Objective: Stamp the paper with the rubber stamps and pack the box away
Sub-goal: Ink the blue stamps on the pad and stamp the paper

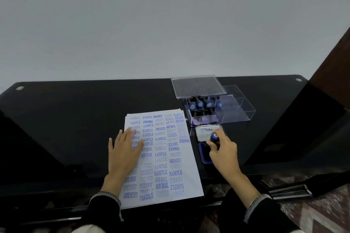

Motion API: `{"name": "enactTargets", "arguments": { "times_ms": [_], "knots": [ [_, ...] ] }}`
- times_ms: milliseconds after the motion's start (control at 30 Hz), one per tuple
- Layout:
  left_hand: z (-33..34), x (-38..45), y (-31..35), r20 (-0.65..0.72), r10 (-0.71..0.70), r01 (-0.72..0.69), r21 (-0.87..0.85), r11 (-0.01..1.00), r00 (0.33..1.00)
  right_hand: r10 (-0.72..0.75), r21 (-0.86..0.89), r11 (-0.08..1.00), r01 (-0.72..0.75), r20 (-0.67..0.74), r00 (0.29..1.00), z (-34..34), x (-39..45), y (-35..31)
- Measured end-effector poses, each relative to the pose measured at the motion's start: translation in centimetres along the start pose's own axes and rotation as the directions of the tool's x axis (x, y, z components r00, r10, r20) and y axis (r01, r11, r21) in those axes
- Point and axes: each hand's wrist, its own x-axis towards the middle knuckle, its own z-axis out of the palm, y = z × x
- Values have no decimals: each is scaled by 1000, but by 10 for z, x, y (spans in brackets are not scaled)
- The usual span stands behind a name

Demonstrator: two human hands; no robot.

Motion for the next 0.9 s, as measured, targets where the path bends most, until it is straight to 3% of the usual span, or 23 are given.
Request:
{"name": "enactTargets", "arguments": {
  "times_ms": [233, 400, 600, 667, 800, 900],
  "knots": [
    [1, 0, -1, 0, 4, -4, 7, 1000, 1000, -126, -199, 971, 129, 26, 992, 1, -7, -6],
    [2, 0, -1, -11, 5, -5, 15, 1000, 1000, -58, -101, 993, 59, 21, 998, -1, -5, -6],
    [0, 4, 2, -25, -12, 12, 2, 1000, 1000, -66, -160, 984, 82, 103, 992, -7, 0, -10],
    [0, 4, 2, -33, -14, 14, -5, 1000, 999, -56, -100, 993, 67, 107, 993, -6, 3, -19],
    [0, 3, 1, -37, -11, 11, -7, 1000, 999, -55, 194, 981, 21, 171, 984, 4, 12, -45],
    [0, 3, 1, -37, -17, 17, -11, 1000, 999, -93, 198, 979, 40, 262, 961, 14, 18, -50]
  ]
}}
